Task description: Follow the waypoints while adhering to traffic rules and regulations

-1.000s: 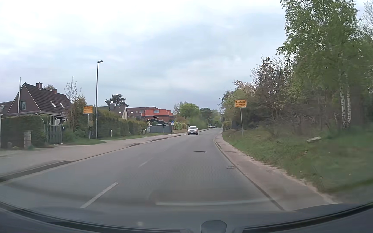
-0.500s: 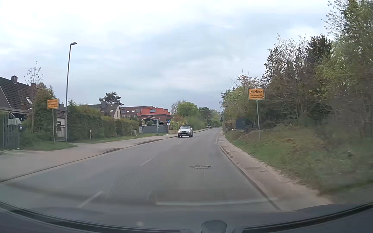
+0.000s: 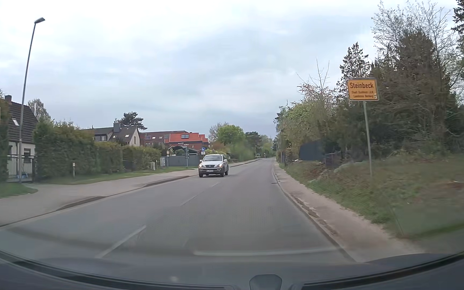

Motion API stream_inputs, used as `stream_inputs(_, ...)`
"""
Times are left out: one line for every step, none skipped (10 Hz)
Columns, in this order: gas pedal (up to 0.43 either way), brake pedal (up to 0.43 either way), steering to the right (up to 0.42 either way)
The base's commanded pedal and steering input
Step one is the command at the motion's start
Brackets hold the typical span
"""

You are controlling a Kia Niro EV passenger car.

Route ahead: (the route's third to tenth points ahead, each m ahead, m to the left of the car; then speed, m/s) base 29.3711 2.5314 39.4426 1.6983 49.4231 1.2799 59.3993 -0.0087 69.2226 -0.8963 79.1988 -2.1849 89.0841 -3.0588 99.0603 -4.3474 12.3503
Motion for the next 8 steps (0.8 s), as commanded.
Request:
stream_inputs(0.0,0.0,0.01)
stream_inputs(0.0,0.0,0.011)
stream_inputs(0.0,0.0,0.011)
stream_inputs(0.0,0.0,0.011)
stream_inputs(0.0,0.0,0.011)
stream_inputs(0.0,0.0,0.011)
stream_inputs(0.0,0.0,0.011)
stream_inputs(0.0,0.0,0.01)
